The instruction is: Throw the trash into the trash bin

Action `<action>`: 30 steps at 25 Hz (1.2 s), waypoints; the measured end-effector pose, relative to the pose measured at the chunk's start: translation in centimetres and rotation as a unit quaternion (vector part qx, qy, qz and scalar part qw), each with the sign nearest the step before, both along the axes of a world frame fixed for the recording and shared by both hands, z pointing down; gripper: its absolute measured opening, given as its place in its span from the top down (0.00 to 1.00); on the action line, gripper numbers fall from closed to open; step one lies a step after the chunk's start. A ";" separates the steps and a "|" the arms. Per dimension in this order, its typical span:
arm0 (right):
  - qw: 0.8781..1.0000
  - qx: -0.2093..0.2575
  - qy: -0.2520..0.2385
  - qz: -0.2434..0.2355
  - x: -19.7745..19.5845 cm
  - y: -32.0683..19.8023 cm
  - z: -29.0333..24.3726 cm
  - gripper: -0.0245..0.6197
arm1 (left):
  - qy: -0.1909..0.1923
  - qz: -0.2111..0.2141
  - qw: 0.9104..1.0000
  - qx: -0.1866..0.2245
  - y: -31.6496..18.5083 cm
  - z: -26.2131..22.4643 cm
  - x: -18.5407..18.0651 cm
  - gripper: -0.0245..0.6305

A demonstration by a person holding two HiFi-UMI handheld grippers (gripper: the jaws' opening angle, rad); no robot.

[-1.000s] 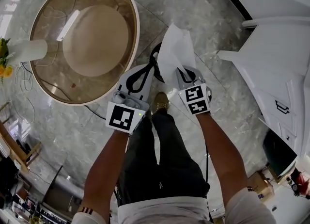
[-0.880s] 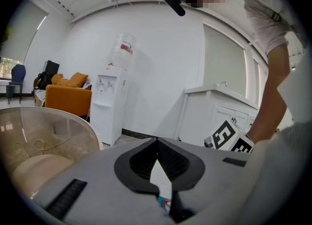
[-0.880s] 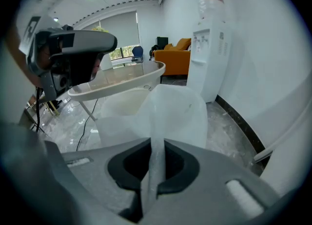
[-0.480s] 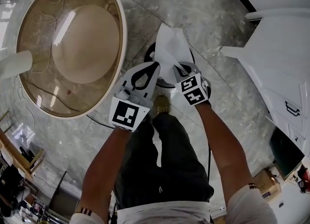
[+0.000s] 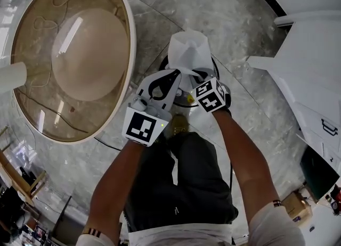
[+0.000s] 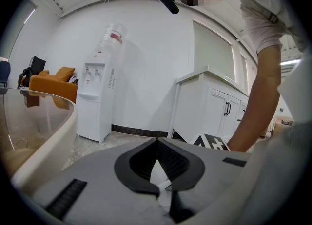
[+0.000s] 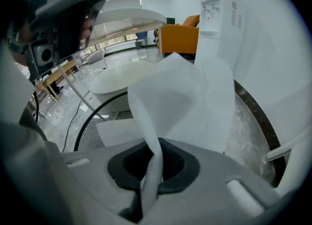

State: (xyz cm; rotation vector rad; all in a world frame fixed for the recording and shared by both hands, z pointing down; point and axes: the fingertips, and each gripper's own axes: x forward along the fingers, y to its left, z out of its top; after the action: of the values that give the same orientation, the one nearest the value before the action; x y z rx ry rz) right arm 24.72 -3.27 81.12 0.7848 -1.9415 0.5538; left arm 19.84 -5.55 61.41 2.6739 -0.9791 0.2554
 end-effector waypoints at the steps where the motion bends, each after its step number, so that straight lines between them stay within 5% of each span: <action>1: 1.000 0.001 0.003 -0.002 -0.1 -0.2 0.6 0.94 | -0.001 0.001 1.000 0.001 0.0 0.4 -0.1 0.96; 8: 0.999 -0.010 0.031 -0.028 -1.5 -0.8 4.1 0.91 | -0.004 0.003 1.000 0.007 -0.4 2.2 -0.6 0.96; 14: 0.998 -0.026 0.038 -0.048 -2.6 -0.3 4.0 0.76 | -0.002 -0.002 1.000 0.001 -0.3 1.9 -1.7 0.96; 21: 0.999 -0.022 0.018 -0.038 -2.3 0.6 -0.1 0.64 | -0.003 0.006 1.000 -0.012 0.5 -0.2 -1.4 0.96; 30: 0.999 0.026 -0.023 0.010 -1.1 1.1 -9.1 0.64 | 0.002 0.013 1.000 -0.025 1.4 -5.4 -1.4 0.96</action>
State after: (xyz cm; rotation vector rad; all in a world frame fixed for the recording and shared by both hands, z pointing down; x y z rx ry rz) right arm 23.57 -2.14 72.02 0.8320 -1.9979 0.5406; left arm 18.40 -4.19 56.01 2.6418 -0.9257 0.2753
